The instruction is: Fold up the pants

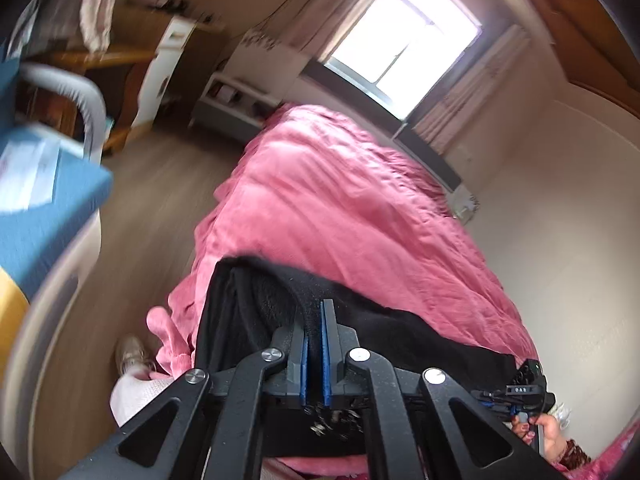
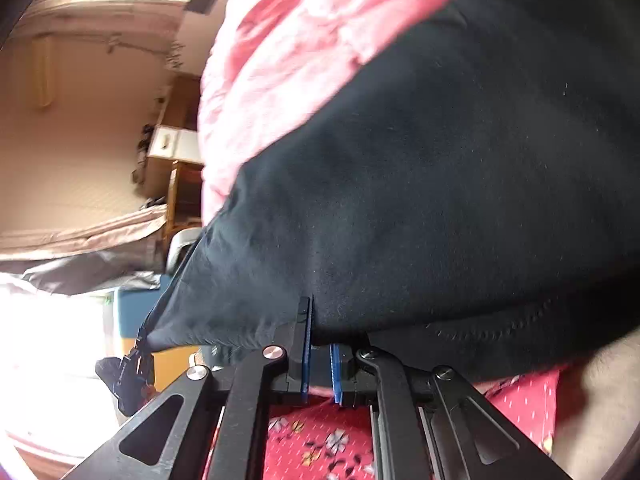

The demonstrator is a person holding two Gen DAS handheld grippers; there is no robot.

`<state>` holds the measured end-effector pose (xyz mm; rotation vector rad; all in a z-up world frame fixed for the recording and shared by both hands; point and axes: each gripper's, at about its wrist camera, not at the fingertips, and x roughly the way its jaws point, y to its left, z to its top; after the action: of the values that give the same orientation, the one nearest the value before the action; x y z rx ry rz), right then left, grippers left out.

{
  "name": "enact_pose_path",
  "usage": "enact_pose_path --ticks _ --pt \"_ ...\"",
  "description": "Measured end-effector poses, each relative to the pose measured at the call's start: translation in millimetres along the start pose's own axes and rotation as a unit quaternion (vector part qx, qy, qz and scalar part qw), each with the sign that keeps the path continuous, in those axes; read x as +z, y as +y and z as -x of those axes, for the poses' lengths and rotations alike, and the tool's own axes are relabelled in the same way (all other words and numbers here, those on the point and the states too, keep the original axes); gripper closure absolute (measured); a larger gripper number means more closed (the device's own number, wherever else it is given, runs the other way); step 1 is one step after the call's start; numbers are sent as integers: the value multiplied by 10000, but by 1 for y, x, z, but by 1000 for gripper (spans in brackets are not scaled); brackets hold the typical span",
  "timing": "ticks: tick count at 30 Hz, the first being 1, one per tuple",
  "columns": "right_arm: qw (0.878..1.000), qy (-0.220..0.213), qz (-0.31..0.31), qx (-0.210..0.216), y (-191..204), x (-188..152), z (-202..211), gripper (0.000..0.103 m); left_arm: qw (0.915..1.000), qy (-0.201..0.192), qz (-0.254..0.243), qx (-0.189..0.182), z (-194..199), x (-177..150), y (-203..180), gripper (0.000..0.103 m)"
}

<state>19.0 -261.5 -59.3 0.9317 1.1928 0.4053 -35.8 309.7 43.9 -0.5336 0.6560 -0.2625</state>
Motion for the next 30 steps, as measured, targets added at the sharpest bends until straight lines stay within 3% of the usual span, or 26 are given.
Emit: enact_pose_path --ticks 4,11,15,16,17,18,19,21,24,26,30 --pt "9996 201 134 -164 -10 -8 6 95 9987 376 -170 295 -2 -18 3 99" --pt "9959 686 -134 -576 -43 -18 -22 95 9850 1329 257 1073 -47 -73 52 97" --pt "9956 664 -105 -649 -44 -16 -25 93 9872 1176 569 914 -43 -68 56 92" --pt "9957 659 -118 -633 -43 -15 -23 92 9874 1075 579 1005 -40 -64 54 82" --pt "9959 650 -191 -602 -38 -14 -23 88 9871 954 563 1156 -35 -60 52 78" --pt "9963 602 -302 -528 -38 -12 -18 75 9875 718 521 1300 -27 -52 48 77" --pt "9972 464 -415 -411 -38 -10 -9 60 9881 494 509 1366 -21 -46 44 75" --pt "9985 119 -475 -262 -37 -4 13 50 9892 -41 465 1389 -5 -32 30 72" --pt "9976 -466 -368 -366 -38 6 54 50 9931 -398 5 1100 -11 -13 -6 68" --pt "9928 -955 -446 -570 -47 14 83 50 9954 -333 -398 811 -31 -6 -35 66" --pt "9729 -1894 -897 -978 -81 26 137 50 9935 282 -1051 348 -93 -13 -87 66"
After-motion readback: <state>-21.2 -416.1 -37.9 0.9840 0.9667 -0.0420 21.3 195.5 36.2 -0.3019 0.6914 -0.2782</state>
